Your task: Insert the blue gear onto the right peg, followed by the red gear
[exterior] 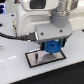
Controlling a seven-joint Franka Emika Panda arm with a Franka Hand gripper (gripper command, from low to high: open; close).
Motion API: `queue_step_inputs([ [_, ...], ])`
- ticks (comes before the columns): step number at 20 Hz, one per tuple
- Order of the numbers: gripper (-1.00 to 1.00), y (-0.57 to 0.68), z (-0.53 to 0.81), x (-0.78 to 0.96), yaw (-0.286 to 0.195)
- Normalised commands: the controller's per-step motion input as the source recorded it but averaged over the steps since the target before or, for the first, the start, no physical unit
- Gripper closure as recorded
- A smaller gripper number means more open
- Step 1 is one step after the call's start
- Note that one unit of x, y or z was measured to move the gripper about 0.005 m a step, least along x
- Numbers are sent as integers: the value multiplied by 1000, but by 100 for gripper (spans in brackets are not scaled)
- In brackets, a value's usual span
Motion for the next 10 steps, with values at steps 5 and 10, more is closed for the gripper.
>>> queue_step_inputs([
  [5, 100, 5, 109, 146, 0],
  [10, 100, -3, 210, 71, 0],
])
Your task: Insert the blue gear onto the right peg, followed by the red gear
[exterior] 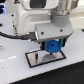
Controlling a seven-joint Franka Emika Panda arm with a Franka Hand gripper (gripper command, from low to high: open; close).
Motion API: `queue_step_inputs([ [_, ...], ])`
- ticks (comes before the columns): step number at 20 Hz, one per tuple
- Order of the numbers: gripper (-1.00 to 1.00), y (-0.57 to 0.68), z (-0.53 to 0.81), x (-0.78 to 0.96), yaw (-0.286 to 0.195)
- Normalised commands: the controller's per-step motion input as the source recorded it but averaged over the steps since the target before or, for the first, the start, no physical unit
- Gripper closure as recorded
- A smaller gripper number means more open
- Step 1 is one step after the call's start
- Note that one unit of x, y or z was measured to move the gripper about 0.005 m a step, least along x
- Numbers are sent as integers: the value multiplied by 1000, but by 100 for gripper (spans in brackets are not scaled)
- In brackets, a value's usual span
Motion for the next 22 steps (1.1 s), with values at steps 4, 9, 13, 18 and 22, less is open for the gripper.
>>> queue_step_inputs([
  [4, 100, -8, 68, 126, 0],
  [9, 100, -21, -16, 165, 0],
  [13, 100, -28, -55, 141, 0],
  [18, 100, -31, -30, 133, 0],
  [22, 100, -13, 217, 79, 0],
])
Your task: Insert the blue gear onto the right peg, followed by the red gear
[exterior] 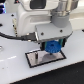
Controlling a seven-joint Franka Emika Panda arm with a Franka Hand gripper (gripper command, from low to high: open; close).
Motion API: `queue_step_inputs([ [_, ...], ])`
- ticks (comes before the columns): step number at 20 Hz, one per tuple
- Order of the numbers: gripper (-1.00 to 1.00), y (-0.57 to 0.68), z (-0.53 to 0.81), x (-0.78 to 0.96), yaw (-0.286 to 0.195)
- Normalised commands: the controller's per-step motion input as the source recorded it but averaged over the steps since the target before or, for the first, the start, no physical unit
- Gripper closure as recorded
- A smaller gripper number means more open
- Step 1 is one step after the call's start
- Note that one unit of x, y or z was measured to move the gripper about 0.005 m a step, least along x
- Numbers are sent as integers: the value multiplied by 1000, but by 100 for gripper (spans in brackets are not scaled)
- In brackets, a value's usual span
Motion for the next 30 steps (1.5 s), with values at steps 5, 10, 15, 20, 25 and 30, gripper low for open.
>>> queue_step_inputs([
  [5, 100, -22, 345, 190, 0],
  [10, 100, -45, 71, 115, 0],
  [15, 100, -33, -24, 150, 0],
  [20, 100, -37, -35, 131, 0],
  [25, 100, -15, -108, 92, 0],
  [30, 100, -20, 278, 108, 0],
])
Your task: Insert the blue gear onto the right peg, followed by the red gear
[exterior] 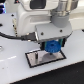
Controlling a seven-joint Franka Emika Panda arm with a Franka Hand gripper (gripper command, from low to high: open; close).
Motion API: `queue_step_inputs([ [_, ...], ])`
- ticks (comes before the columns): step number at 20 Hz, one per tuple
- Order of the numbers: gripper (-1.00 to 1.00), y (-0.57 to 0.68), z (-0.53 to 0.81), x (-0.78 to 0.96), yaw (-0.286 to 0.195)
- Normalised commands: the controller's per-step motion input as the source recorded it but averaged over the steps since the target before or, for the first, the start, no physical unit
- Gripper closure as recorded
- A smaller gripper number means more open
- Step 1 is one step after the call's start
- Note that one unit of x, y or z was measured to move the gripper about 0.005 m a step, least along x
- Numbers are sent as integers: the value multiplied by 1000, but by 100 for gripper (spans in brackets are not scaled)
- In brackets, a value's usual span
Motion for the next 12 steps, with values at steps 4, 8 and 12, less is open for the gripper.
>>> queue_step_inputs([
  [4, 100, -18, 214, 79, 0],
  [8, 100, -13, 12, 64, 0],
  [12, 100, -41, -15, 160, 0],
])
